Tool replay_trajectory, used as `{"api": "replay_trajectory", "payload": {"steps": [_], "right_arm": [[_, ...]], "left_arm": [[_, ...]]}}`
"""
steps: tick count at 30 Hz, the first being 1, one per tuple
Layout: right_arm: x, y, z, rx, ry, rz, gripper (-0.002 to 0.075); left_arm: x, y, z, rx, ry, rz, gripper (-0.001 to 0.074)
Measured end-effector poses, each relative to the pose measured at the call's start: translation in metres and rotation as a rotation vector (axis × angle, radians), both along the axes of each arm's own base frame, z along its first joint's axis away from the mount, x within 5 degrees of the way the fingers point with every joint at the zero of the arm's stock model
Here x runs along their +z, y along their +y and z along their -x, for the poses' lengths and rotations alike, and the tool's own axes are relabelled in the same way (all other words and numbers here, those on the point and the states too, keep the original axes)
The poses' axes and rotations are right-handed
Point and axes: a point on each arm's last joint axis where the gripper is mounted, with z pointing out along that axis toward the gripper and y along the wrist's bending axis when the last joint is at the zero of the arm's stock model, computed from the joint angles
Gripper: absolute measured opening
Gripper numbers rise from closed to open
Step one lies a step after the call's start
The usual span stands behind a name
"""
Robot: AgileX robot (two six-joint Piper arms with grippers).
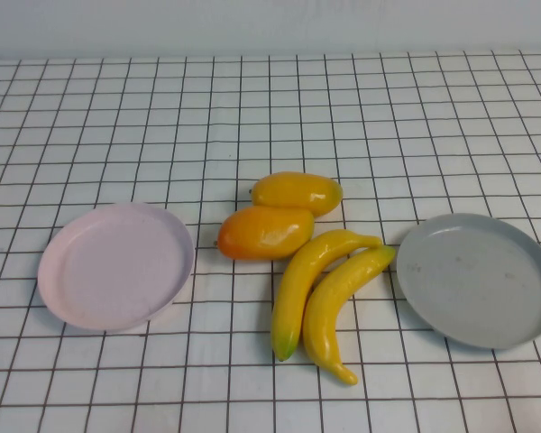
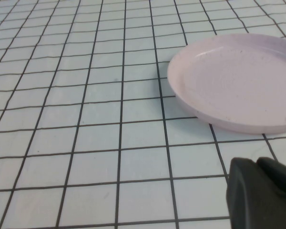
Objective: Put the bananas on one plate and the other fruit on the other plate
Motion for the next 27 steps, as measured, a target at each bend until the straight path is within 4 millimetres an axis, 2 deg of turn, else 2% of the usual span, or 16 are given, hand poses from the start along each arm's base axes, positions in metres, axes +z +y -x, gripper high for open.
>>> {"api": "replay_trajectory", "payload": {"steps": [24, 26, 27], "right_arm": [[0.0, 0.0, 0.0, 0.0, 0.0, 0.0, -0.0016], [0.0, 0.0, 0.0, 0.0, 0.0, 0.0, -0.0016], [0.0, 0.0, 0.0, 0.0, 0.0, 0.0, -0.0016]], "left_arm": [[0.0, 0.0, 0.0, 0.0, 0.0, -0.001, -0.0005], [0.0008, -0.0009, -0.0002, 0.004, -0.008, 0.046, -0.0005], [0.0017, -0.0025, -0.0006, 0.009, -0.018, 0.126, -0.0005]]}}
